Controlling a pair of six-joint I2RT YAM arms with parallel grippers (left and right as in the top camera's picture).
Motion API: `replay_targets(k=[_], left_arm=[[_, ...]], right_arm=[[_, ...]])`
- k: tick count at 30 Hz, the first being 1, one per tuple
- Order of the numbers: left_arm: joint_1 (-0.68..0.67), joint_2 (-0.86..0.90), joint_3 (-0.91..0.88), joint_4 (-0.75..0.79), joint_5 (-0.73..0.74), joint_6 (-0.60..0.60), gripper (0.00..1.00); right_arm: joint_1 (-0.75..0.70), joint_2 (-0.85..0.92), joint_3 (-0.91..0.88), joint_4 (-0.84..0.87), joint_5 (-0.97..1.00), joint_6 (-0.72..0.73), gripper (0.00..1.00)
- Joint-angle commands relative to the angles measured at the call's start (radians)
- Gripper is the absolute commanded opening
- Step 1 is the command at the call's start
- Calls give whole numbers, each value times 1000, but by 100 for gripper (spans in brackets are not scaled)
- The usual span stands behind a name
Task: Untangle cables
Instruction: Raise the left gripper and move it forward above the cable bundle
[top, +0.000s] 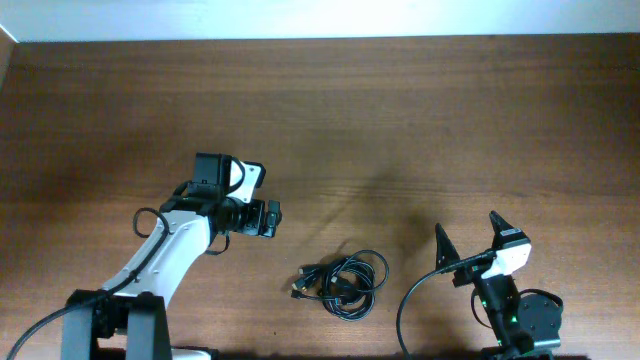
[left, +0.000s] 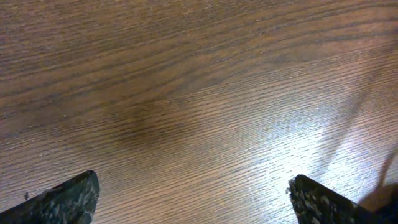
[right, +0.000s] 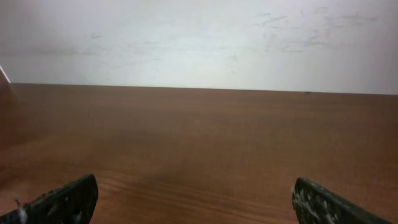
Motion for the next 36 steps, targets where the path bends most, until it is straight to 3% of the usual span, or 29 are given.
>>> replay_targets(k=[1,7,36], left_arm=[[-3,9,19,9,54,16,99],[-3,9,19,60,129,16,99],[-3,9,19,65,173,8,99]], right_arm=[[4,-7,-5,-6,13,7,99],[4,-7,-5,-6,13,7,99],[4,-7,-5,-6,13,7,99]])
